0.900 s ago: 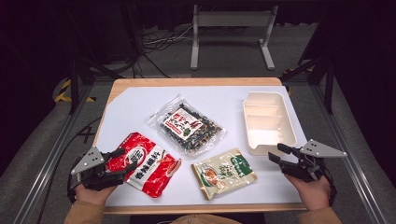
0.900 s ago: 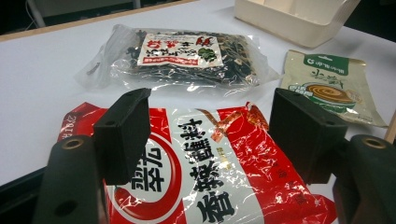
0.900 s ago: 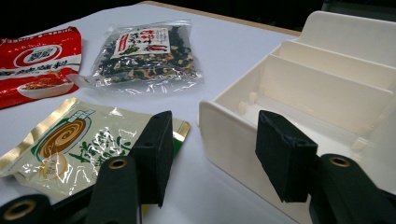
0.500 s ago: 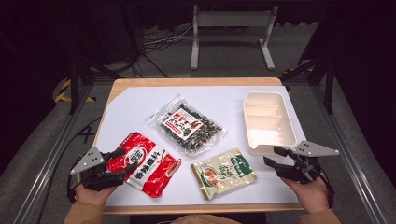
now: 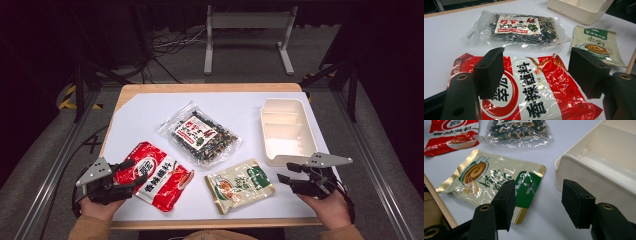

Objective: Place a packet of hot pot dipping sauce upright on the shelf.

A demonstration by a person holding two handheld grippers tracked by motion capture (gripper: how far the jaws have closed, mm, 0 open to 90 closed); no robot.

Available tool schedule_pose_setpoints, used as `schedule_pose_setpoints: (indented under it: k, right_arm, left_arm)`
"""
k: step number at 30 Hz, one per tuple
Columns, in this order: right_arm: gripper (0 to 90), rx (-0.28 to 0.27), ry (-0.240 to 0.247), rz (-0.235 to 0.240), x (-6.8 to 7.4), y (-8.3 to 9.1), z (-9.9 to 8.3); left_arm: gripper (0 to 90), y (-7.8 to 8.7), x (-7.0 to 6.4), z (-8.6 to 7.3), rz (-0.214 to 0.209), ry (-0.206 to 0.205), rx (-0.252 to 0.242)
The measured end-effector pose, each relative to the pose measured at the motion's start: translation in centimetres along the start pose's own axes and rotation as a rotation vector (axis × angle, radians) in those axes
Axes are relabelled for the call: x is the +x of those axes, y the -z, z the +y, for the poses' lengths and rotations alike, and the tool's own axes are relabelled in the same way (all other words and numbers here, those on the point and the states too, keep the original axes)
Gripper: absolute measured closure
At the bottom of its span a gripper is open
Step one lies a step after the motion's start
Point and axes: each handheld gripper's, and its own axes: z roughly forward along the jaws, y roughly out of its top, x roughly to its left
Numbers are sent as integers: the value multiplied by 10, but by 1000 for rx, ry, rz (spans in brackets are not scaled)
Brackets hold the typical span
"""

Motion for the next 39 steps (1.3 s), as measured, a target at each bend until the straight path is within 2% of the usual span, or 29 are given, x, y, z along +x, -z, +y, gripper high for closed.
schedule_pose_setpoints:
  k: [7, 10, 12, 16, 20, 22, 39]
  right_arm:
    - [420, 67, 1, 9, 2, -9, -1]
    - [419, 81, -8, 12, 2, -13, -3]
    - [427, 67, -8, -3, 2, -14, -4]
    - [419, 71, -81, 28, 1, -21, -7]
    - [431, 92, -91, 46, 2, -26, -9]
    - [439, 114, -110, 63, 3, -31, -11]
    - [439, 176, -131, 102, 4, -48, -20]
  left_arm:
    - [294, 0, 0, 0, 2, 4, 1]
    - [295, 0, 0, 0, 2, -2, 1]
    - [295, 0, 0, 0, 2, 1, 1]
    - [296, 0, 0, 0, 4, 1, 1]
    - [295, 1, 0, 0, 5, -1, 0]
    - [296, 1, 0, 0, 5, 1, -1]
    - [296, 1, 1, -1, 11, -1, 8]
